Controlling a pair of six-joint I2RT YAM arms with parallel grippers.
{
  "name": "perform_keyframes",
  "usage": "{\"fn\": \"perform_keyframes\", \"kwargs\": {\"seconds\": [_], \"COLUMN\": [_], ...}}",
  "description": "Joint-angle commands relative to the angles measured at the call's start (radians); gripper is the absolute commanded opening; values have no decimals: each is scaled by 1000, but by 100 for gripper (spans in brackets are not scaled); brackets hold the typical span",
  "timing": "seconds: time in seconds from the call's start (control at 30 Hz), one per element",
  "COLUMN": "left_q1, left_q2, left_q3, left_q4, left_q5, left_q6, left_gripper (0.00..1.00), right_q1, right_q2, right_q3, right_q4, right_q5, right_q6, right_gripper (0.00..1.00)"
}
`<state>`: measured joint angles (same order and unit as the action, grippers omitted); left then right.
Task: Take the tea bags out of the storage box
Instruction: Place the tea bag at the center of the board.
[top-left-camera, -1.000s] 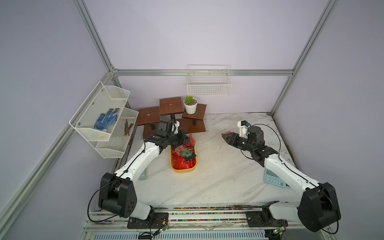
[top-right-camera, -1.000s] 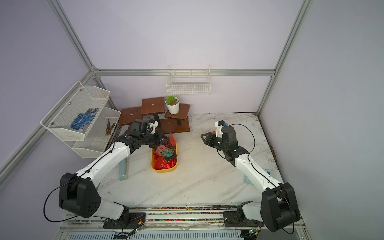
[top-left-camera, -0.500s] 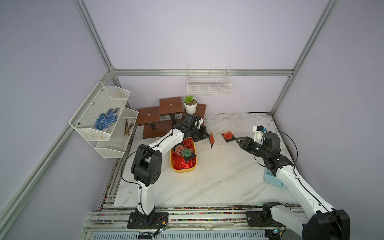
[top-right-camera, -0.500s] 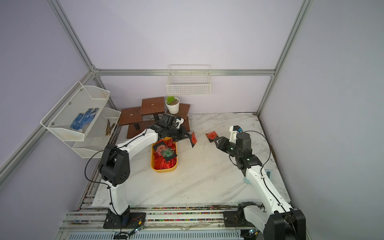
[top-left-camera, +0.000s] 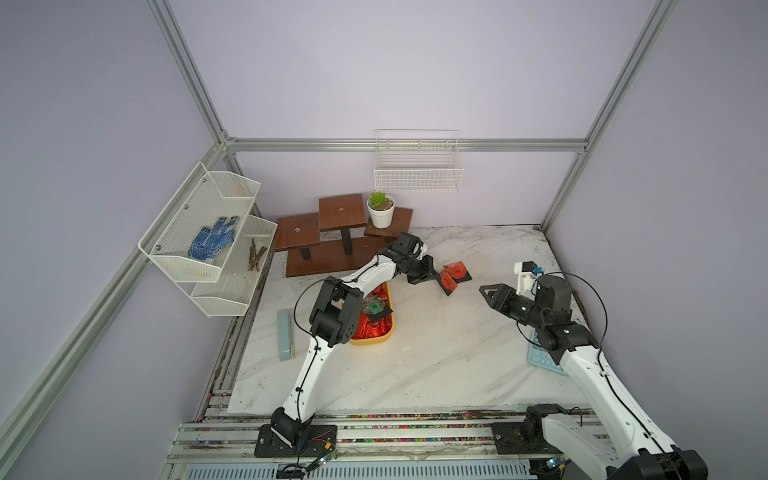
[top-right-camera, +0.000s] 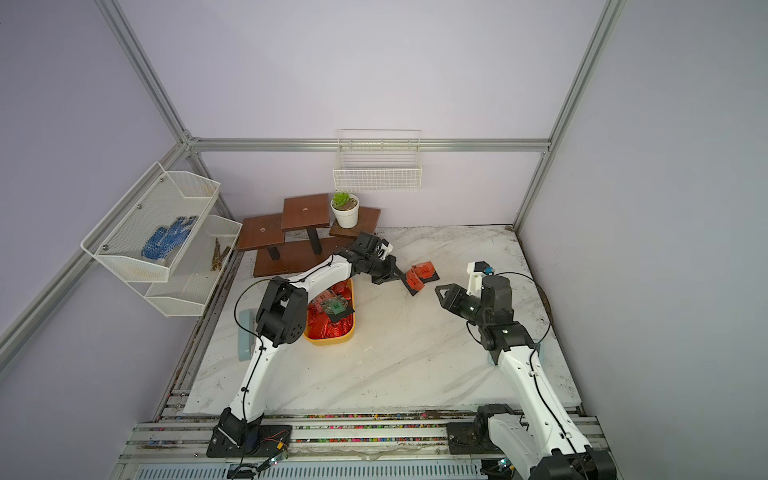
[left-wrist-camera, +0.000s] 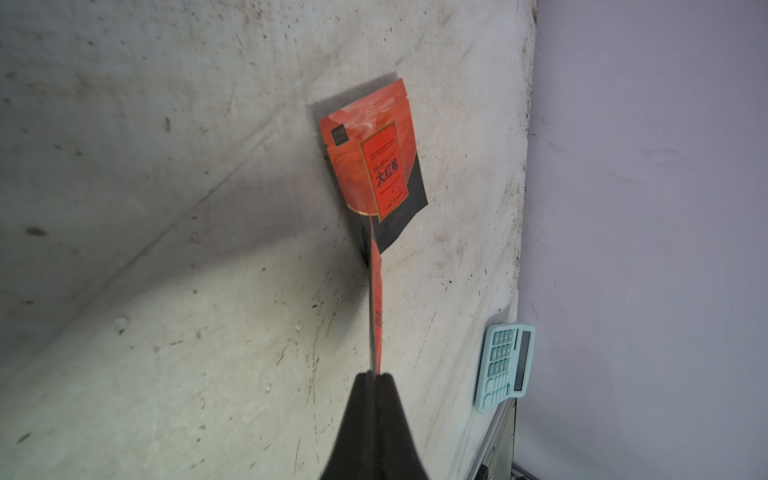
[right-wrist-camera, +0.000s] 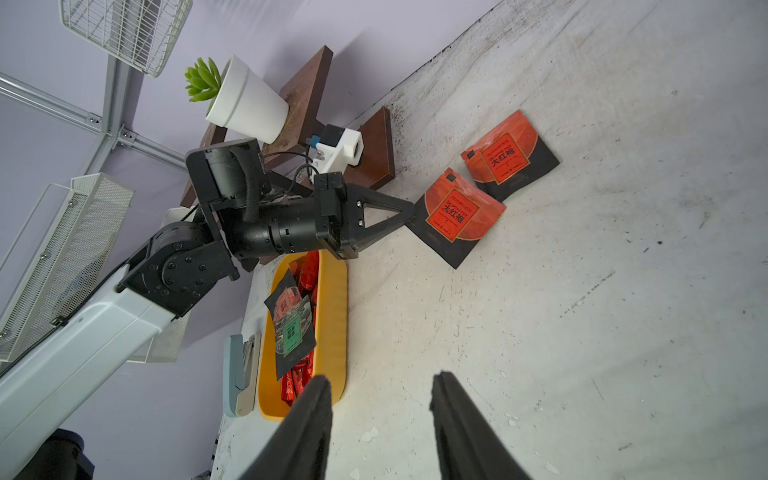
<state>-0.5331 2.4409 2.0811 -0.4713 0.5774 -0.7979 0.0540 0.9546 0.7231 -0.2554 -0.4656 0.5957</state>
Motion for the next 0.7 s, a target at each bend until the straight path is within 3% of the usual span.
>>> {"fn": "perform_keyframes", "kwargs": {"seconds": [0.0,0.23,0.37,0.43,0.53,0.67], "left_q1": [14,37,42,42,38,21], "left_q2": [3,15,18,18,9,-22], "left_q3": [56,82,93,101,106,91], "left_q4": [-51,-139,-144,-144,-144,-145], "left_q5": [-42,-111,-108,-105,-97,-91], "left_q6": [30,77,83,88,99,126], "left_gripper": [0,0,31,41,48,50], "right_q1": [-9,-13,-14,-13,-13,-13], "right_q2": [8,17,17,16,13,9], "right_q3": [7,4,1,-1,-5,-14], "right_q4": [-14,-7,2,5,20,31], "right_q5": [-17,-25,-31,-38,-63,-67], "right_q6": [-25,-25,-17,-13,-16,-7], "right_gripper": [46,46,46,46,48,50]}}
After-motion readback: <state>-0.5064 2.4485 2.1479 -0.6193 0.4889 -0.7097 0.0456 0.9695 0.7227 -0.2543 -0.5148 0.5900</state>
